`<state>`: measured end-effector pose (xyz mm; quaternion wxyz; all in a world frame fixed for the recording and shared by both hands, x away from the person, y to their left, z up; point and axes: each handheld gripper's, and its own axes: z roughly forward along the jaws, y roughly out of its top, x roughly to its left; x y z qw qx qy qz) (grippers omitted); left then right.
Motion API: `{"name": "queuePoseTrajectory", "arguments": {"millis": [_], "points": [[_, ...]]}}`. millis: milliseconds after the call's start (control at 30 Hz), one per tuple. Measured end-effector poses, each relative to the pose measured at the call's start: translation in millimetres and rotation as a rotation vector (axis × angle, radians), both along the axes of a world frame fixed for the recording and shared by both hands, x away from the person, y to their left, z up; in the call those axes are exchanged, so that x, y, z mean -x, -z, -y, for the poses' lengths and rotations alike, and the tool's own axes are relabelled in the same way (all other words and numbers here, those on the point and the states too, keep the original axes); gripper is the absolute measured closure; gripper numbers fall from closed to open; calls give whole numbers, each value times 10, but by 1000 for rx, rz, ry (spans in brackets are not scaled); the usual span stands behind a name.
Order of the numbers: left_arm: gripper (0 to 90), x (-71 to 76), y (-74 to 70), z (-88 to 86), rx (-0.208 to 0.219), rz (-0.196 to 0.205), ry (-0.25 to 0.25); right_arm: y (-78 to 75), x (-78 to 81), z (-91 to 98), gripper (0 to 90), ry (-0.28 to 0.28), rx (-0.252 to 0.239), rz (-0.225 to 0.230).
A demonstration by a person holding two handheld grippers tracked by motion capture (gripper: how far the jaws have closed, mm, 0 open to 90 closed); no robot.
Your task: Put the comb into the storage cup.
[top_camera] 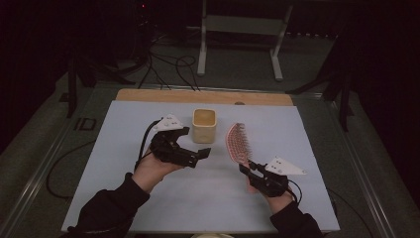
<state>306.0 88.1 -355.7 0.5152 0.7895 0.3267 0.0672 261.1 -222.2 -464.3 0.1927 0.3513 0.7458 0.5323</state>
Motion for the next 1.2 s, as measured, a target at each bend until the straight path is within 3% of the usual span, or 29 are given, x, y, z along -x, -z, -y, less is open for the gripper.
{"name": "queuePoseTrajectory", "arguments": {"millis": [167, 533, 733, 833, 1000, 1200], "points": [[3, -23, -23, 122, 23, -48, -10, 3, 3, -3, 705, 2, 0, -1], [4, -58, -21, 367, 77, -114, 8, 9, -2, -5, 705, 1, 3, 1], [4, -100, 11, 529, 108, -154, -9, 12, 0, -8, 704, -2, 8, -1], [4, -117, 40, 598, 104, -163, 4, 13, -2, -5, 704, -4, 6, -1], [5, -161, 121, 707, 97, -190, -22, 18, -6, -4, 705, -4, 2, -6], [35, -213, 185, 781, 119, -217, -49, 19, -5, -6, 704, -9, 8, -5]]}}
